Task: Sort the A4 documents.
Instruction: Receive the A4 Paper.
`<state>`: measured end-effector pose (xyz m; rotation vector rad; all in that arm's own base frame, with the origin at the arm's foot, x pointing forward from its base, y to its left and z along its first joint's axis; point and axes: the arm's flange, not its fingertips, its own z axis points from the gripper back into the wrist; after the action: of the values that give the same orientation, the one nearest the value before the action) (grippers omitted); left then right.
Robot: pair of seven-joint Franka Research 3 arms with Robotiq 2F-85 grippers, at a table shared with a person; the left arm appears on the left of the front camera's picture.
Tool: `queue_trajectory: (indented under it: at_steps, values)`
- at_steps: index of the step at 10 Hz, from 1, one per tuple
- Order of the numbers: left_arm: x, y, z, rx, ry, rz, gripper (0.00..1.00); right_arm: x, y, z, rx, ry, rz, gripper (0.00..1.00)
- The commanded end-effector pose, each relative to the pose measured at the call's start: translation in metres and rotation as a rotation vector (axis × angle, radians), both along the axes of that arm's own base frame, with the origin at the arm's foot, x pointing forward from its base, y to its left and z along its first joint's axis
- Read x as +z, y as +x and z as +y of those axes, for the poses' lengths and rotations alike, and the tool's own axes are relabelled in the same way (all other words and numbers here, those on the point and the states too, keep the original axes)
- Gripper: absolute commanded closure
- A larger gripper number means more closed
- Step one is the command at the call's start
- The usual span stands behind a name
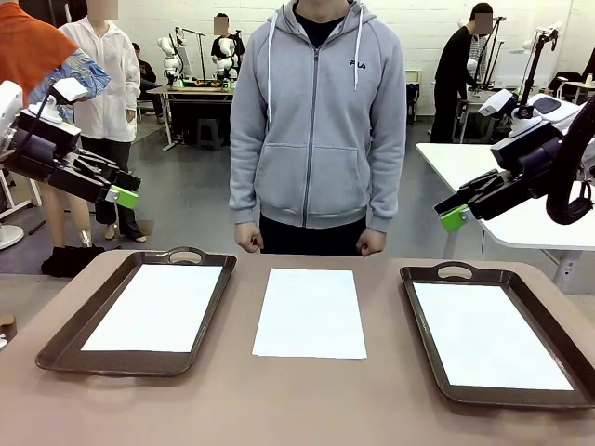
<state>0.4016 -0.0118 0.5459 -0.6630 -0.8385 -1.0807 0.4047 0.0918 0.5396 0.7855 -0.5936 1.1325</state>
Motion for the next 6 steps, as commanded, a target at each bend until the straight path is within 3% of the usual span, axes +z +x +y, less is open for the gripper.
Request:
queue_trajectory:
  at_steps: [1,6]
  values:
    - [0.0007,-0.0008,-0.0002,-0.008,-0.002,-0.006,0.00,-0.0012,-0.0013,0.0004,0.005,-0.001,-0.005,0.00]
    - [0.0007,-0.0008,-0.0002,-0.008,-0.002,-0.006,0.00,-0.0012,-0.0013,0.0004,0.005,-0.001,-0.005,0.00]
